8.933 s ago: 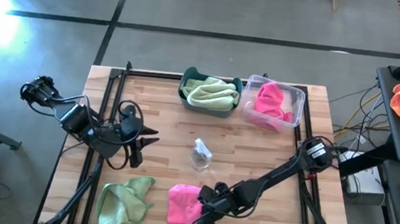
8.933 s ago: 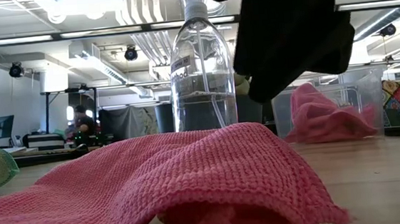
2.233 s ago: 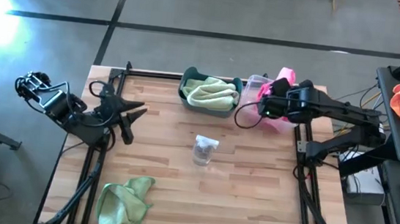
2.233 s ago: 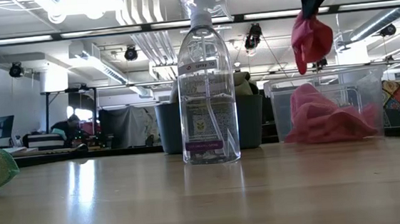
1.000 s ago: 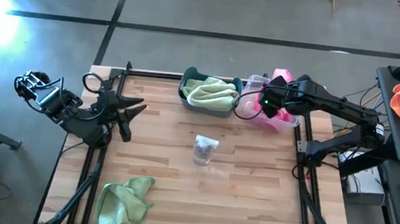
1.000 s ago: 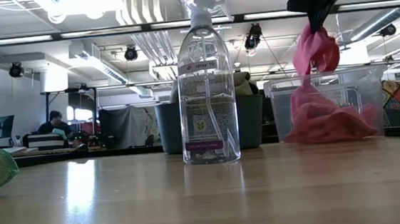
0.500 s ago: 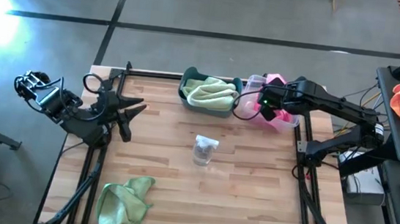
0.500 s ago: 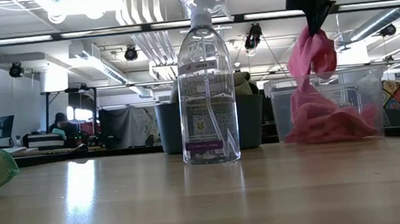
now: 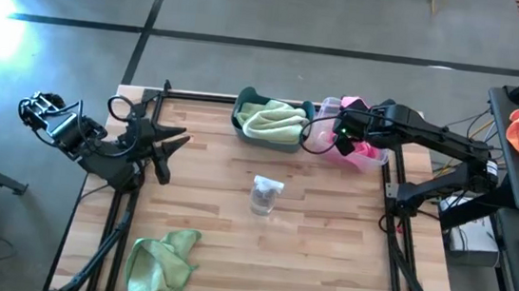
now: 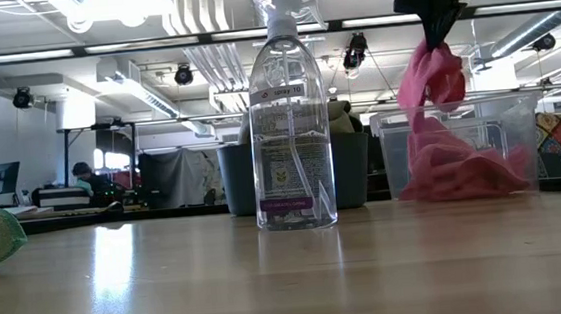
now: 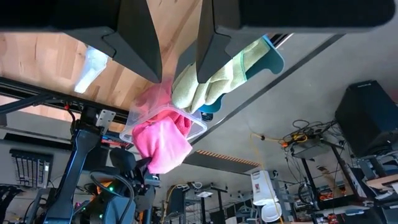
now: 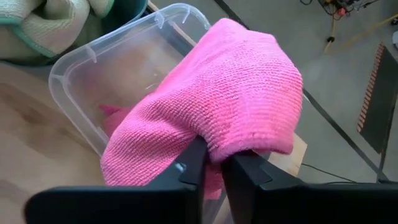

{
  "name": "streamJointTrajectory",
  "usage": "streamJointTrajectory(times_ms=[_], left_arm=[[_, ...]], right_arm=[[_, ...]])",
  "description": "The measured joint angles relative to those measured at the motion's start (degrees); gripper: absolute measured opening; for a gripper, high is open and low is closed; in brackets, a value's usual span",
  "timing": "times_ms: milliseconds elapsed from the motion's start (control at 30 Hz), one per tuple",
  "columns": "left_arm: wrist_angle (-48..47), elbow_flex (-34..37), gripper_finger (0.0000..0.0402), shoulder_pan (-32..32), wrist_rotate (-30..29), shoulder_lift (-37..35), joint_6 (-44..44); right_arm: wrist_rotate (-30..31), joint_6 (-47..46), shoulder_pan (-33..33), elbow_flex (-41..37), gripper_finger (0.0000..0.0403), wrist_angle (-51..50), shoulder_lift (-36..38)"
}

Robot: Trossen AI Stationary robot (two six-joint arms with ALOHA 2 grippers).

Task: Sort microfiber towel by color & place in baskets
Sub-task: Put the pink microfiber cloth into the transparent bin

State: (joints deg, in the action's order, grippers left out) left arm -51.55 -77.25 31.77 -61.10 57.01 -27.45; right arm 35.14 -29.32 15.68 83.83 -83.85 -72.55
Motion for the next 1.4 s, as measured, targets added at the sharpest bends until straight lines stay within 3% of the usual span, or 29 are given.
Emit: streamJointTrajectory(times_ms=[300,533,667,800,933,1100,1400], left_arm=[[0.0,0.0,0.0086,0.0,0.0,0.0,0.0],[0.0,0.0,0.0086,0.0,0.0,0.0,-0.3],[0.0,0.0,0.0086,0.0,1.1,0.0,-0.9],[-3.8,0.0,0.0086,0.0,9.0,-0.4,-4.7],[-9.2,0.0,0.0086,0.0,12.8,-0.6,-9.1],[-9.5,0.0,0.0086,0.0,20.9,-0.5,-5.5],[-10.1,0.0,0.0086,0.0,45.8,-0.7,-1.3]], right_arm=[[-0.5,-0.1,0.0,-0.1,0.0114,0.3,0.0],[-0.9,-1.2,0.0,-0.1,0.0118,1.7,0.0],[-5.7,-4.5,0.0,-0.1,0.0109,6.3,0.0],[-10.7,-3.5,-0.2,-0.1,0.0101,11.5,0.0],[-11.6,-3.0,-0.8,-0.1,0.0093,16.5,0.0],[-14.7,-2.1,-2.2,-0.1,0.0085,22.9,0.0],[-24.8,-3.9,-8.1,-0.1,0.0086,35.8,0.0]])
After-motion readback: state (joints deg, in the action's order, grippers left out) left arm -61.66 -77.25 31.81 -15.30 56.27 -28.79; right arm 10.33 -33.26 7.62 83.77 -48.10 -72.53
